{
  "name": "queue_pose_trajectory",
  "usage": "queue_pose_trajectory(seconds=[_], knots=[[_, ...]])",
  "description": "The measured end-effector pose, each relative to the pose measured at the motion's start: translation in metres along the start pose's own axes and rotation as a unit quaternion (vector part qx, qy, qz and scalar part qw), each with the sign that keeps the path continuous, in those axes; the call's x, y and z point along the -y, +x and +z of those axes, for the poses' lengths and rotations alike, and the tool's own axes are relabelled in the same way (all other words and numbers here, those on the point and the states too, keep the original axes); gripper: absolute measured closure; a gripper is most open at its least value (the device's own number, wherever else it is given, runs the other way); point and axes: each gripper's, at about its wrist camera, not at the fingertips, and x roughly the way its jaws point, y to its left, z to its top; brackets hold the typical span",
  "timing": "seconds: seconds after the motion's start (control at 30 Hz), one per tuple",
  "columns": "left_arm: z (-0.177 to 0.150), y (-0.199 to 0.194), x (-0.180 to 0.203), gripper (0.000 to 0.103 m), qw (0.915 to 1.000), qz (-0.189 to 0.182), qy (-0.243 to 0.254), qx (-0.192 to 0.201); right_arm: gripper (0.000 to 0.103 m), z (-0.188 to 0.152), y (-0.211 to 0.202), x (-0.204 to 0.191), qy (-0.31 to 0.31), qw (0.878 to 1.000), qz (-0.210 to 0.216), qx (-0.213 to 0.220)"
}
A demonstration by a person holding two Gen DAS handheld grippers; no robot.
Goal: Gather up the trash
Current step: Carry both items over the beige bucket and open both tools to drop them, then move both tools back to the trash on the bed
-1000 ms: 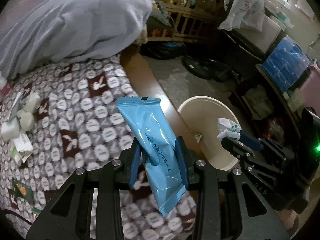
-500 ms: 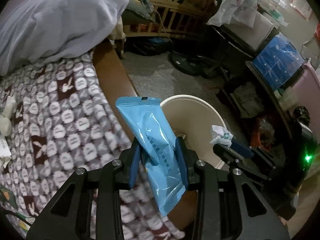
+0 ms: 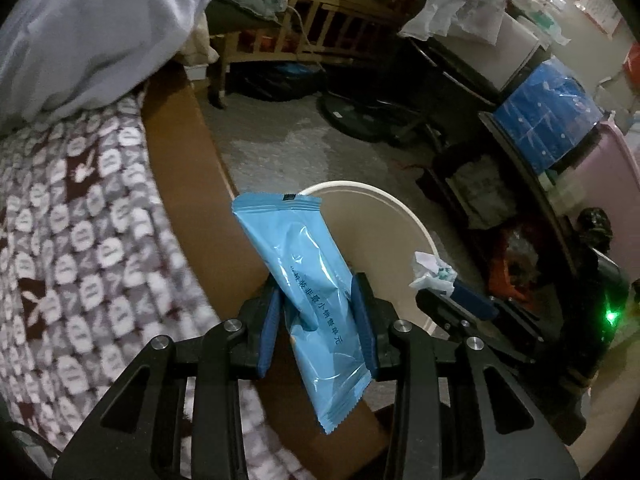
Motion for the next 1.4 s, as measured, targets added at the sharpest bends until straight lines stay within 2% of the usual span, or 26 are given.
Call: queue_pose_trajectory(seconds=[0.13,0.17,0.23,0.3,0.33,0.57,0.77,1.03,1.4], knots=[[-0.001,0.003,0.004,0.067,1.0000,-0.009,0.001,0.004,0.063,0.001,0.002,0.008,0.018,1.000,-0.003,0.000],[-0.001,0.003,0.003,0.065,0.9999,-0.011,0.000,0.004,0.057,0.001,0.003,0.010,0.022,1.000,-0.005,0.000],[-0.001,0.004,0.001,0.052,0.9998,-0.020,-0.009,0.004,0.052,0.002,0.003,0.014,0.034,0.999,-0.010,0.003],[-0.002,0.003,-0.001,0.048,0.9995,-0.025,-0.017,0.004,0.042,0.002,0.001,0.017,0.045,0.999,-0.011,0.007],[-0.002,0.001,-0.003,0.048,0.9996,-0.022,-0.018,0.003,0.040,0.003,0.001,0.018,0.047,0.999,-0.010,0.008],[-0.008,-0.015,-0.014,0.048,0.9996,0.022,-0.011,0.010,0.039,0.002,0.008,0.008,0.049,0.999,-0.001,-0.007],[-0.018,-0.033,-0.034,0.048,0.9973,0.066,-0.026,0.022,0.039,0.000,0.008,-0.016,0.021,1.000,0.006,-0.012],[-0.033,-0.058,-0.068,0.048,0.9926,0.113,-0.036,0.029,0.038,-0.002,0.002,-0.057,-0.017,1.000,0.022,-0.010],[-0.056,-0.094,-0.125,0.048,0.9821,0.166,-0.078,0.044,0.036,-0.014,0.007,-0.131,-0.076,0.995,0.060,-0.026]])
